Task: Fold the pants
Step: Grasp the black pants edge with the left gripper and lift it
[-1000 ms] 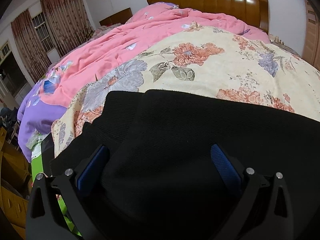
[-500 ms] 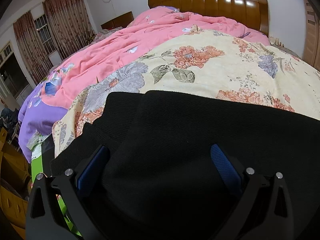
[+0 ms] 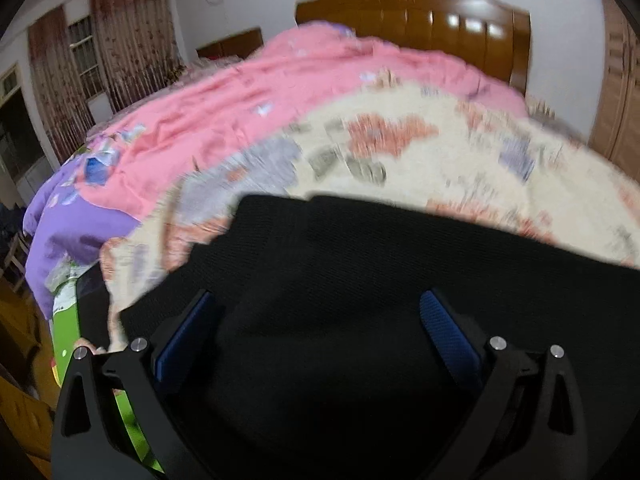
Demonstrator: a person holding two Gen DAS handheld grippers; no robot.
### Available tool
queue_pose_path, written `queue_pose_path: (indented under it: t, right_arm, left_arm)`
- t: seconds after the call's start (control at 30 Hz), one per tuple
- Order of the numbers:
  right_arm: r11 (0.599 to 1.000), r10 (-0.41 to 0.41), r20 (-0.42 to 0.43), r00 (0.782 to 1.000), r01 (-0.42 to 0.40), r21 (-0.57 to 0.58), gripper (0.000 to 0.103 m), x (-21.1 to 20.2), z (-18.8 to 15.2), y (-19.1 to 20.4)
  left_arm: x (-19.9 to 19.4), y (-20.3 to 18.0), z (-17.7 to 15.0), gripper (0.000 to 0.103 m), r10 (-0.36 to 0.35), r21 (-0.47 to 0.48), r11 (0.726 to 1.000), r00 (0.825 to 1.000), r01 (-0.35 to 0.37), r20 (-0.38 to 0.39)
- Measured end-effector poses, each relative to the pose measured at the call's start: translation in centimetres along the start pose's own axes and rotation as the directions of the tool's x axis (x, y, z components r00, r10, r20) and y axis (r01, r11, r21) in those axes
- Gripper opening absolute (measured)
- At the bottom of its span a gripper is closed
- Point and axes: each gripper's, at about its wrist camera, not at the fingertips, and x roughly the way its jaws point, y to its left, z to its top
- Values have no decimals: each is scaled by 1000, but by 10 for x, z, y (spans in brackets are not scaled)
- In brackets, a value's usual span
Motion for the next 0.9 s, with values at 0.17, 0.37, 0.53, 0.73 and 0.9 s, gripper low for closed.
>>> queue_pose_path:
  t: [0.17, 0.37, 0.53, 0.73, 0.9]
  right_arm:
    - [938, 233, 17, 972, -220, -266, 98, 38, 69, 130]
    - [863, 379, -9, 925, -357, -358, 98, 66, 108, 223]
    - [875, 374, -37, 927, -366, -316, 98, 87, 107, 222]
    - [899, 329, -35, 944, -324, -294, 99, 91, 107, 219]
    - [899, 335, -42, 941, -333, -285, 99, 96, 108, 222]
  left_arm:
    - [-43, 53, -14, 101, 36, -82, 996, 999, -34, 26]
    - [-73, 130, -54, 101, 88, -173, 980, 995, -94, -39]
    - [-63, 172, -72, 101, -226, -410, 892, 973, 190, -41]
    - [-21, 161, -47, 93, -392, -497, 799, 920, 338, -4]
    - [12, 147, -34, 86, -480, -541, 744, 877, 392, -24]
